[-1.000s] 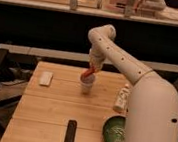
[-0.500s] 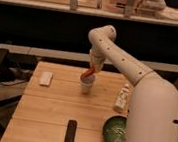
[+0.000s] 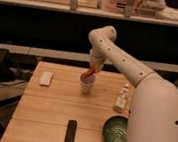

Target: Place the pepper in the ceramic cup

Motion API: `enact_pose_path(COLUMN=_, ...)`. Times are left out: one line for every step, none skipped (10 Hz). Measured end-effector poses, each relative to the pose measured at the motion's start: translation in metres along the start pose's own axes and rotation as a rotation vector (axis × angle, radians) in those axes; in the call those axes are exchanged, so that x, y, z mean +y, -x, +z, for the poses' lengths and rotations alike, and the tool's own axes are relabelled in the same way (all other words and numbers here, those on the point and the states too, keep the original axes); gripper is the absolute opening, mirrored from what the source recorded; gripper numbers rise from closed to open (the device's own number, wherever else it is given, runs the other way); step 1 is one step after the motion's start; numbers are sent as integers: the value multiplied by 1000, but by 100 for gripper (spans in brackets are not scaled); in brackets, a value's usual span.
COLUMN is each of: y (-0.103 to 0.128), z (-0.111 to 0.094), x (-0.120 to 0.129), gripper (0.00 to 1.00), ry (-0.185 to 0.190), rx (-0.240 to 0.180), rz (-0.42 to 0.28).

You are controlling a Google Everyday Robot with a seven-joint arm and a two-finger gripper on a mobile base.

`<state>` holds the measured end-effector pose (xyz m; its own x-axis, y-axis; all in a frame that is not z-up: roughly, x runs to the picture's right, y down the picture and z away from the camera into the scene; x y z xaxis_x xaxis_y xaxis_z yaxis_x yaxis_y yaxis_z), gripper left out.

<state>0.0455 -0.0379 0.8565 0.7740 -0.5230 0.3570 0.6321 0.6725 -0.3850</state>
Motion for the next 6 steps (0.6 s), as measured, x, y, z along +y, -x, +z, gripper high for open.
enact_pose_path(y=0, z=0, x=0, gripper=4, ry=-2, rx=3, rz=-3)
enact_pose_path(y=-1, z=0, x=1, gripper=4, ry=-2, rx=4, rz=-6)
enact_pose_path(y=0, z=0, x=0, gripper=5, ry=-3, rx=2, rz=-7)
enact_pose_path(y=1, z=0, x=1, gripper=10, ry=-3, rx=1, rz=-8)
enact_pose_path(y=1, z=0, x=1, gripper=18, ry=-3, rx=2, rz=-9)
enact_pose_path(y=1, z=0, x=1, gripper=25, ry=-4, rx=4, rz=-11)
